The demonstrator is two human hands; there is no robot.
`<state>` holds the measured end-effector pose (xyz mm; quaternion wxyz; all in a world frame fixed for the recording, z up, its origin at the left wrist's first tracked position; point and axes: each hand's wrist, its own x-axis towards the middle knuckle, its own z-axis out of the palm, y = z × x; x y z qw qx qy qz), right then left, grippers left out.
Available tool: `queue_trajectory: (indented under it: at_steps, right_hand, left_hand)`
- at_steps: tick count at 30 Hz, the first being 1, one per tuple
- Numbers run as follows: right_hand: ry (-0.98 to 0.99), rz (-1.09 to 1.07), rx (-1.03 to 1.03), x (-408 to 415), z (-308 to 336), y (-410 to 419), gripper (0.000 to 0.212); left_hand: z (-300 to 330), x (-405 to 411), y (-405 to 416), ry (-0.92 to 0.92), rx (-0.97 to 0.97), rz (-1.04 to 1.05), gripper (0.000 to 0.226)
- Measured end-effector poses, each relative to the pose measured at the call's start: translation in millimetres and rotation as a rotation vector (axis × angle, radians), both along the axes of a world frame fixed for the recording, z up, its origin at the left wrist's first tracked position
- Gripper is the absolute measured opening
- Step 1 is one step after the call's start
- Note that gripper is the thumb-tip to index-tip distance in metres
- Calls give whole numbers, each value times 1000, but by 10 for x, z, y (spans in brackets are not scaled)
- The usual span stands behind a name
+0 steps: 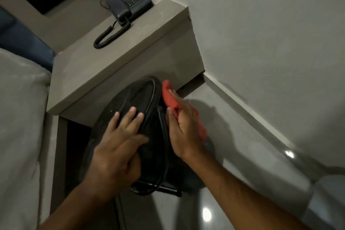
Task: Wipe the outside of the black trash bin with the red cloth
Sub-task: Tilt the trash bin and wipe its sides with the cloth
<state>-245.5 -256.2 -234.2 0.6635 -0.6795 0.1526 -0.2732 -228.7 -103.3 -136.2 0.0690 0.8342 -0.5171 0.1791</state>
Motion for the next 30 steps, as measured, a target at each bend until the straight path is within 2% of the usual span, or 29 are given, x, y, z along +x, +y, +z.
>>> queue_trajectory:
  at_steps: [2, 4, 6, 8, 10, 11, 14, 15, 17, 20, 23, 25, 26, 28, 30]
  right_hand:
    - [-132, 19, 77, -65, -66, 46, 50]
    - [-157, -1, 125, -303, -376, 196, 50]
    - [-53, -72, 245, -548, -817, 337, 47]
    - [148, -154, 594, -633, -1128, 321, 32]
    - [280, -129, 832, -639, -1266, 177, 29]
    - [321, -87, 893, -622, -1256, 82, 34]
    - [355, -115, 1048, -584, -1190, -148, 70]
    - [355, -179, 1062, -576, -1157, -209, 71]
    - [334, -286, 1046, -608, -1070, -326, 64]
    - [281, -383, 1016, -698, -917, -471, 61]
    - [206, -435, 1031, -729, -838, -577, 53]
    - [143, -408, 1079, -709, -807, -620, 32]
    - [112, -393, 1117, -704, -832, -623, 28]
    - [84, -359, 1203, -721, -900, -605, 40]
    - [88, -319, 1244, -743, -917, -572, 42]
  left_hand:
    - [-122, -32, -30, 58, 1, -43, 26]
    - [-192, -47, -61, 115, -17, -90, 28]
    - [-264, -48, -94, 158, 13, -173, 23]
    - [-375, -73, -83, 133, 141, -291, 19]
    - [-492, -100, 12, 83, 284, -414, 18]
    - [-512, -78, 75, 45, 346, -446, 23]
    - [-461, 103, 327, -89, 503, -478, 28]
    - [-419, 167, 431, -114, 532, -473, 26]
    - [-297, 273, 618, -72, 573, -406, 33]
    - [-166, 261, 602, 169, 398, -161, 73]
    - [-229, 110, 32, 320, 137, 160, 101]
    - [-298, 59, -391, 357, 105, 402, 113]
    - [-327, 59, -524, 357, 148, 505, 116]
    - [-361, 64, -589, 306, 255, 542, 117]
    - [-345, 81, -370, 258, 352, 376, 115]
